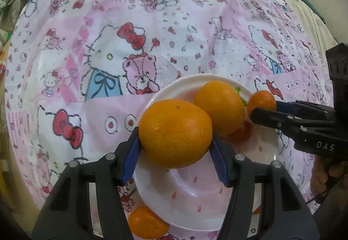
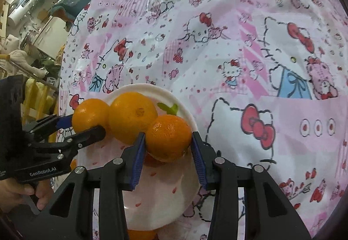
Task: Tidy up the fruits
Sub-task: 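Carry orange and tangerine over the plate and open both tools to release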
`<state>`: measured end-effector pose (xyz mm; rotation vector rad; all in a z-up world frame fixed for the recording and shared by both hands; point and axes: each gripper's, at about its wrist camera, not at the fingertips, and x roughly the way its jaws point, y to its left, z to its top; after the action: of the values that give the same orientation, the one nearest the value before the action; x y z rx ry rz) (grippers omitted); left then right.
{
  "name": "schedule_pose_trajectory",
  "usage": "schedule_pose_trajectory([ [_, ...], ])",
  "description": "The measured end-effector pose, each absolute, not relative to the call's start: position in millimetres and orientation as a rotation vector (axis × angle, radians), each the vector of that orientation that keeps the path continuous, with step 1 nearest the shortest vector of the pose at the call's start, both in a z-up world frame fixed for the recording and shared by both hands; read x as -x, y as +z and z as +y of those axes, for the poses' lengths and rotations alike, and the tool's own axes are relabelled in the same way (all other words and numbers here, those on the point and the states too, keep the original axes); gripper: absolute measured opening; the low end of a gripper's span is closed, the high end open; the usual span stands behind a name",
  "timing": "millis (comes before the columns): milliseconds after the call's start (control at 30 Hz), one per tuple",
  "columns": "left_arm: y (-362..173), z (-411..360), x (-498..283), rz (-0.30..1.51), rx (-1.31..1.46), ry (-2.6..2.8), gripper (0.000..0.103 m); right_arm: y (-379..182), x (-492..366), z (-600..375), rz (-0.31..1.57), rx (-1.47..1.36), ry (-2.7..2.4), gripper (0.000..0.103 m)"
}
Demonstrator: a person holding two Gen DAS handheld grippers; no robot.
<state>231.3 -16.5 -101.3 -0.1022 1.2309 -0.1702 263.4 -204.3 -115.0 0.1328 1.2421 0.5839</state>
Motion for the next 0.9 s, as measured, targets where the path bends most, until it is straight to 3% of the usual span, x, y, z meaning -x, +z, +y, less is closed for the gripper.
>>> schedule_pose_trajectory([
  [367,-103,-22,-229,1.239,0.072,-0.165,0.059,-115,-264,-202,1.251,-0.128,0.579,0.046],
  [400,-103,-23,-230,1.241,0.07,-0.167,0.059,-115,-263,-202,1.25,-0.134,0.585,0.048],
  [467,-104,-23,-230,1.246,0.07,-0.171,0.059,-114,-263,-202,1.25,-0.164,0.61,0.063],
  [533,-105,-25,-230,1.25,0.055,-0.17,0.06,-111,-262,-203,1.234,-0.163,0.602,0.067],
  [600,-106,-27,-229,1.251,0.046,-0.177,0.065,-109,-262,-204,1.231,-0.163,0.6,0.067],
  [667,-106,-30,-229,1.257,0.046,-0.19,0.079,-111,-263,-207,1.237,-0.187,0.592,0.067],
  [900,-100,-36,-225,1.233,0.001,-0.182,0.08,-106,-268,-223,1.223,-0.251,0.556,0.067],
])
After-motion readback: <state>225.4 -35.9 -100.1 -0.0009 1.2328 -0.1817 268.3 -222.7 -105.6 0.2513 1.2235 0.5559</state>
